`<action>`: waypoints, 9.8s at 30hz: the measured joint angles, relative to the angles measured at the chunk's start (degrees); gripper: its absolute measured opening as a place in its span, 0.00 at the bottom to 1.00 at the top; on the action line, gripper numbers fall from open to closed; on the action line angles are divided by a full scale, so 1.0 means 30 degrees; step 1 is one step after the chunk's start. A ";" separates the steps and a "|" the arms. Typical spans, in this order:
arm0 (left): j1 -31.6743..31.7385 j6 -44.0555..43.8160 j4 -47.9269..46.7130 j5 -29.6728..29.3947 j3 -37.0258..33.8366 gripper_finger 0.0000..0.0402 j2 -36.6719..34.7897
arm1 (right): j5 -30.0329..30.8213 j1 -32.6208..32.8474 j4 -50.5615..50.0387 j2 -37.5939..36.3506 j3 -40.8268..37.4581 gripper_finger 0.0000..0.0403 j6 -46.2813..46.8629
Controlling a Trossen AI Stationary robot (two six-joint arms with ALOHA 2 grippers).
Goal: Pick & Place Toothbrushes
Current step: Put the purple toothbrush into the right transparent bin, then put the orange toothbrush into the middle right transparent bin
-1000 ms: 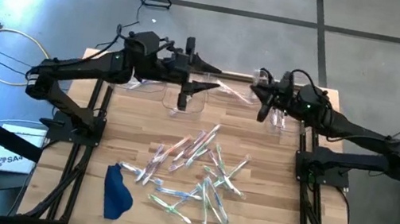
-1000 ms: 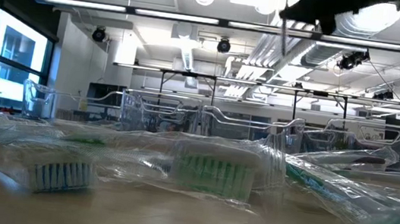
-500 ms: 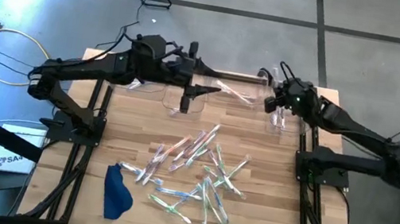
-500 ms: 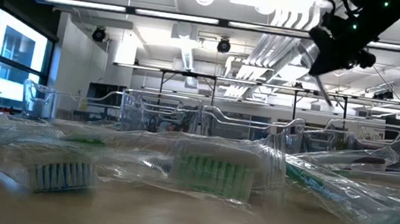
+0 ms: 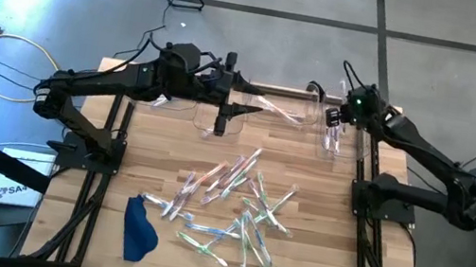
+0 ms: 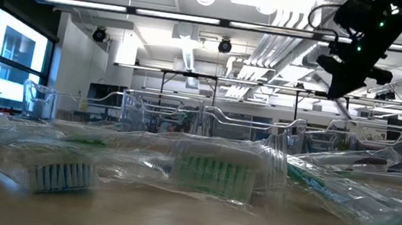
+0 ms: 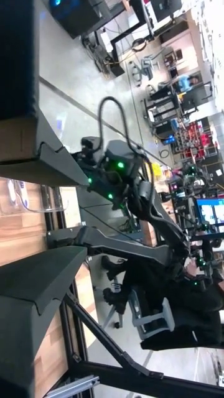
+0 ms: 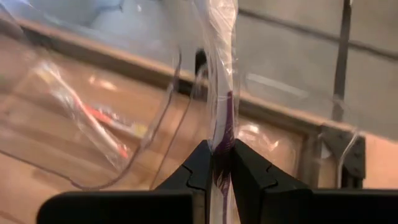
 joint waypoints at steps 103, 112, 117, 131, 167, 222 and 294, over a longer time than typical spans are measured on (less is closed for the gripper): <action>-0.0015 0.1354 -0.4073 -0.1821 -0.0029 0.17 -0.0936 | -1.3488 0.5319 0.7776 -0.4822 0.0015 0.02 0.0476; -0.1023 0.1219 -0.5477 -0.2272 -0.0015 0.02 -0.0954 | -1.3500 0.7579 0.9658 -0.4822 0.0000 0.02 -0.0112; -0.2787 0.1882 -0.3985 -0.3821 -0.0015 0.01 -0.1033 | -1.3491 0.8422 0.9978 -0.4822 0.0000 0.02 -0.0061; -0.5428 0.3515 -0.6259 -0.6681 -0.0012 0.00 -0.3164 | -1.1834 1.0072 1.1102 -0.4815 0.0000 0.02 -0.0568; -0.3311 0.2229 0.2255 -0.3527 -0.8760 0.00 -0.5347 | -0.8708 1.2708 1.1386 -0.4014 0.0007 0.02 -0.1560; -0.2878 -0.2330 0.0743 -0.4526 -0.8728 0.00 -0.5654 | -1.0370 1.2692 1.1535 -0.2521 0.0010 0.02 -0.6014; -0.2885 -1.2241 -1.0802 -0.0764 -0.8764 0.37 0.4533 | -0.8374 1.2692 1.0233 -0.2301 0.0000 0.02 -0.3886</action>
